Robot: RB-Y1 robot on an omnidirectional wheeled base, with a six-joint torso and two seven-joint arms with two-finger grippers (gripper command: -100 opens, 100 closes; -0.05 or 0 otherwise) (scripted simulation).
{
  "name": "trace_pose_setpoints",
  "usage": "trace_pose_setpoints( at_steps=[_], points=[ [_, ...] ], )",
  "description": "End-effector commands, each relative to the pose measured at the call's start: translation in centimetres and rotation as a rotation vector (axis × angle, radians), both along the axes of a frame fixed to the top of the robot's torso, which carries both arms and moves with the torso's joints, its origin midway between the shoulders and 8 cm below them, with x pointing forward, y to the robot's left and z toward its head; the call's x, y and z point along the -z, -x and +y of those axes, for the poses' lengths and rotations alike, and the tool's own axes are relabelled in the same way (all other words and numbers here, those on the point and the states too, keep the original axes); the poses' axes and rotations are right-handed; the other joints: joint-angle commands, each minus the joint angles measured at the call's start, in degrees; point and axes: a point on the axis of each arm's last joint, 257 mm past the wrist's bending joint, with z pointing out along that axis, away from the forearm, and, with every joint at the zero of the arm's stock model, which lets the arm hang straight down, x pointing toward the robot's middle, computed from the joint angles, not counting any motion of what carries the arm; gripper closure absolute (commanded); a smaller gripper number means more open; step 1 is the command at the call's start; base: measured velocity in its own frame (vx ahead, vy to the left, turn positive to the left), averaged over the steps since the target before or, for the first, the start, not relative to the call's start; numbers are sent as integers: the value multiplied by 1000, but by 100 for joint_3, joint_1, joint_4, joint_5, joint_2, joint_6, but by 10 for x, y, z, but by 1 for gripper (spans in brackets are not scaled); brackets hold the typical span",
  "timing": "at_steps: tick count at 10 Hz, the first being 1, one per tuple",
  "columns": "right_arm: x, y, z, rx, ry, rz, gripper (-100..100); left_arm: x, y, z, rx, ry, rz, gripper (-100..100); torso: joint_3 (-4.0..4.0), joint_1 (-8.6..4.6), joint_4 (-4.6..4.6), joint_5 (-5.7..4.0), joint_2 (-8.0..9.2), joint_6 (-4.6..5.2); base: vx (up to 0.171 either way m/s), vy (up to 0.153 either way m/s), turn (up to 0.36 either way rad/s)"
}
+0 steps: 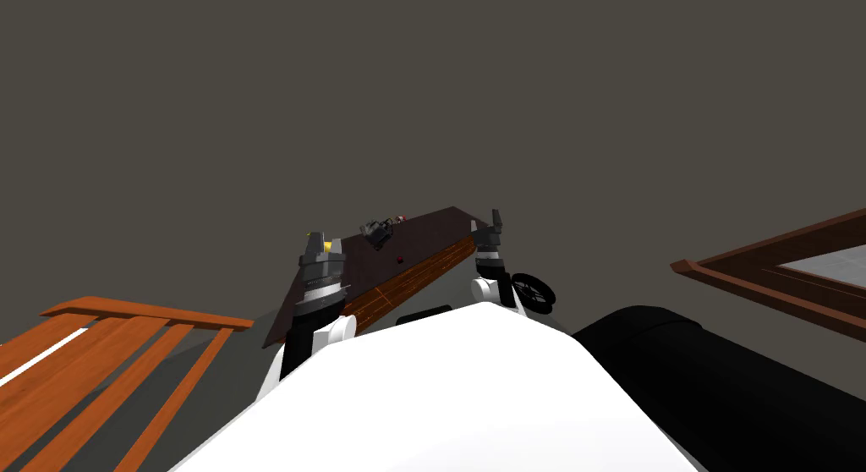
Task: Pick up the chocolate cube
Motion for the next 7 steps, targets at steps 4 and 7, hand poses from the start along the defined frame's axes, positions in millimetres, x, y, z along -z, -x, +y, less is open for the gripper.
trace_pose_setpoints(
  at_steps=[4, 7],
  points=[
    [0, 0, 0, 0, 0, 0, 0, 32, -27, -7, 39, -43, 104, -100, -4, -3, -2, -1, -7, 0, 14, -10, -36],
    [0, 0, 0, 0, 0, 0, 0, 64, -52, -9, 55, -48, 200, -100, -8, -7, -3, -1, -14, 1, 30, -20, -49]
  ],
)
